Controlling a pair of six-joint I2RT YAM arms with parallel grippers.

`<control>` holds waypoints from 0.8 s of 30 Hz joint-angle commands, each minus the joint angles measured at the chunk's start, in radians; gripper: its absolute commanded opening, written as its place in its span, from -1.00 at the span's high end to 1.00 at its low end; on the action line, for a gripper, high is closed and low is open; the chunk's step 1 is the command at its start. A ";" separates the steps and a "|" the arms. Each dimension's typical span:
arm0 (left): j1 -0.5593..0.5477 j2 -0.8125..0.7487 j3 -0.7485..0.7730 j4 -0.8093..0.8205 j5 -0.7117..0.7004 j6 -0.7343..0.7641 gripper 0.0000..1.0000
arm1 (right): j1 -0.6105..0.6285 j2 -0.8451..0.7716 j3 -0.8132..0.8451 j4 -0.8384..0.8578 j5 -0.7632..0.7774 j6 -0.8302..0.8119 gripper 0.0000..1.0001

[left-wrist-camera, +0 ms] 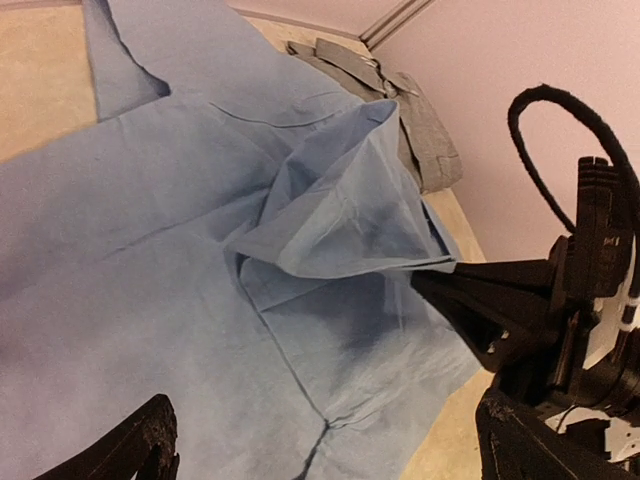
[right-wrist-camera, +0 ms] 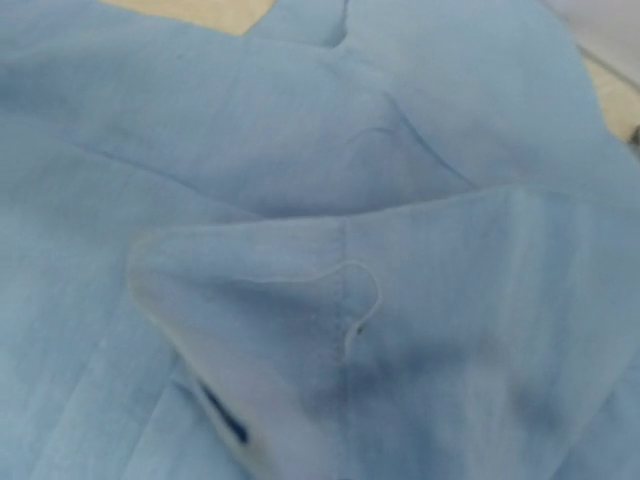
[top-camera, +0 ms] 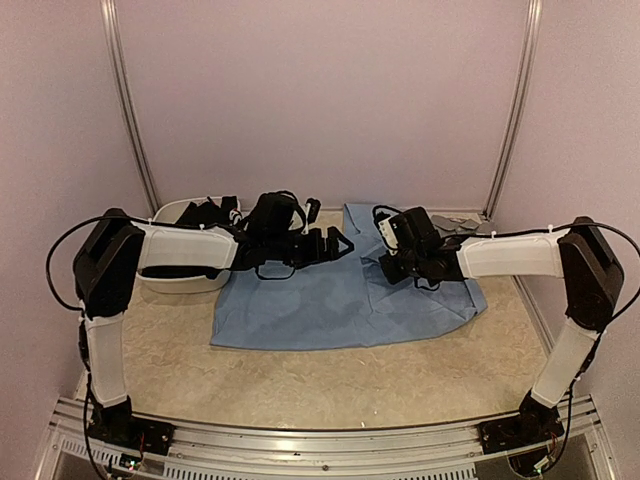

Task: Fold and stack the long sleeve shirts
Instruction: Pass from the right arm to the left

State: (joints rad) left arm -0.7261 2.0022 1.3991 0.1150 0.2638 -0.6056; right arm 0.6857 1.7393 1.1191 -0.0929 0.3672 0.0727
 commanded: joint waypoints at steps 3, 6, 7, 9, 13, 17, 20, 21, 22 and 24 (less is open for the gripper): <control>0.013 0.135 0.134 0.173 0.263 -0.251 -0.96 | 0.013 -0.014 -0.033 0.133 -0.024 0.044 1.00; 0.025 0.210 0.208 0.191 0.317 -0.313 -0.81 | 0.011 -0.012 -0.036 0.145 -0.025 0.042 1.00; 0.025 0.230 0.235 0.186 0.337 -0.327 -0.77 | 0.010 -0.011 -0.035 0.145 -0.026 0.042 1.00; 0.024 0.274 0.295 0.195 0.372 -0.370 -0.70 | 0.009 -0.012 -0.037 0.147 -0.024 0.042 1.00; 0.037 0.352 0.304 0.321 0.407 -0.519 -0.57 | 0.010 -0.017 -0.060 0.170 -0.023 0.042 1.00; 0.057 0.394 0.319 0.400 0.452 -0.618 -0.54 | 0.009 -0.018 -0.080 0.188 -0.034 0.044 1.00; 0.055 0.425 0.357 0.381 0.462 -0.628 -0.54 | 0.010 -0.014 -0.083 0.192 -0.045 0.041 1.00; 0.054 0.435 0.374 0.381 0.469 -0.640 -0.53 | 0.010 -0.014 -0.084 0.195 -0.045 0.041 1.00; 0.053 0.449 0.387 0.390 0.479 -0.657 -0.50 | 0.010 -0.014 -0.085 0.196 -0.045 0.040 1.00; 0.053 0.476 0.407 0.420 0.498 -0.698 -0.41 | 0.010 -0.016 -0.091 0.204 -0.048 0.039 1.00</control>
State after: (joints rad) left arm -0.6727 2.4359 1.7451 0.4492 0.7013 -1.2148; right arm 0.6857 1.7390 1.0458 0.0700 0.3321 0.1032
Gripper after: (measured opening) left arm 0.740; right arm 0.005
